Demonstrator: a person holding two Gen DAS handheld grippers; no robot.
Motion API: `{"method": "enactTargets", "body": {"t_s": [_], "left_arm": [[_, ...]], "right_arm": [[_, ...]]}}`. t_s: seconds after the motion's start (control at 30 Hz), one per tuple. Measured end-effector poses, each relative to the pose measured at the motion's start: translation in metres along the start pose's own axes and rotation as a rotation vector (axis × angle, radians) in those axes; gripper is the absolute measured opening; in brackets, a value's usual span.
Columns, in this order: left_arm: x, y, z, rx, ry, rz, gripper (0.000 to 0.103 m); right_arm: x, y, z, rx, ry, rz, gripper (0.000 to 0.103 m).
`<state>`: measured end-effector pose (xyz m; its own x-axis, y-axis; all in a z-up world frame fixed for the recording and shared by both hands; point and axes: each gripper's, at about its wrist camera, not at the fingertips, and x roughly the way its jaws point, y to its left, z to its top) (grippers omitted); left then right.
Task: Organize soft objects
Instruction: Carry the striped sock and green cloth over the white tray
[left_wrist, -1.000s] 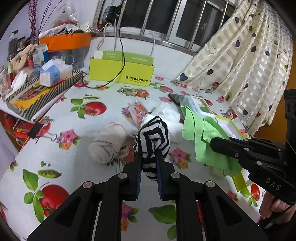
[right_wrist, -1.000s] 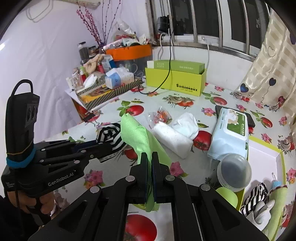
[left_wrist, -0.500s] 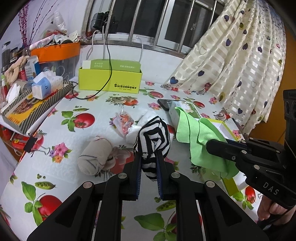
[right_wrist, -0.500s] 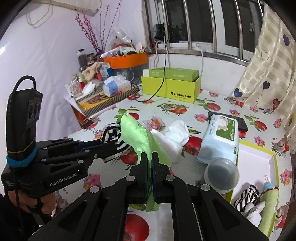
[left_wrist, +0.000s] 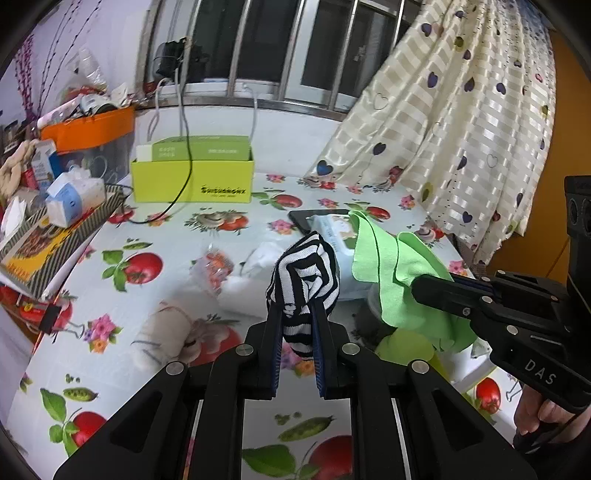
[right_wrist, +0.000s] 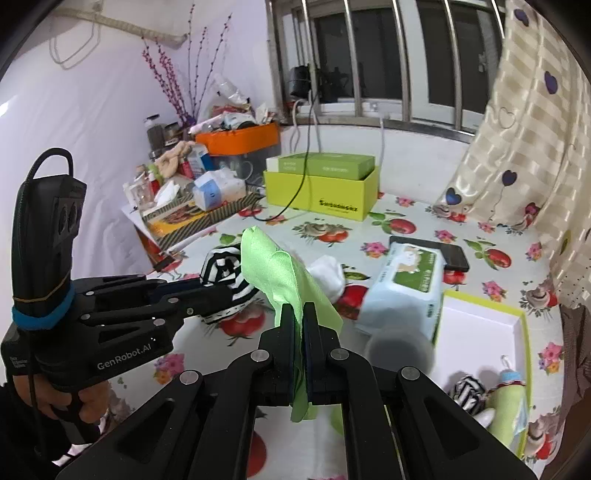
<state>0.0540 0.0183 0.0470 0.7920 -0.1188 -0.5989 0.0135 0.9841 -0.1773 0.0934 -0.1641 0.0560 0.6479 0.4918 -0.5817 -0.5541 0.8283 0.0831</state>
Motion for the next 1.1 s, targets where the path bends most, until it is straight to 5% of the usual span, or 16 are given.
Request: {"method": "enactTargets", "body": {"t_s": [1.1], "left_arm": [[0.067, -0.110, 0.035, 0.149, 0.082, -0.161, 0.015]], "right_arm": [[-0.042, -0.133, -0.019, 0.162, -0.042, -0.150, 0.004]]}}
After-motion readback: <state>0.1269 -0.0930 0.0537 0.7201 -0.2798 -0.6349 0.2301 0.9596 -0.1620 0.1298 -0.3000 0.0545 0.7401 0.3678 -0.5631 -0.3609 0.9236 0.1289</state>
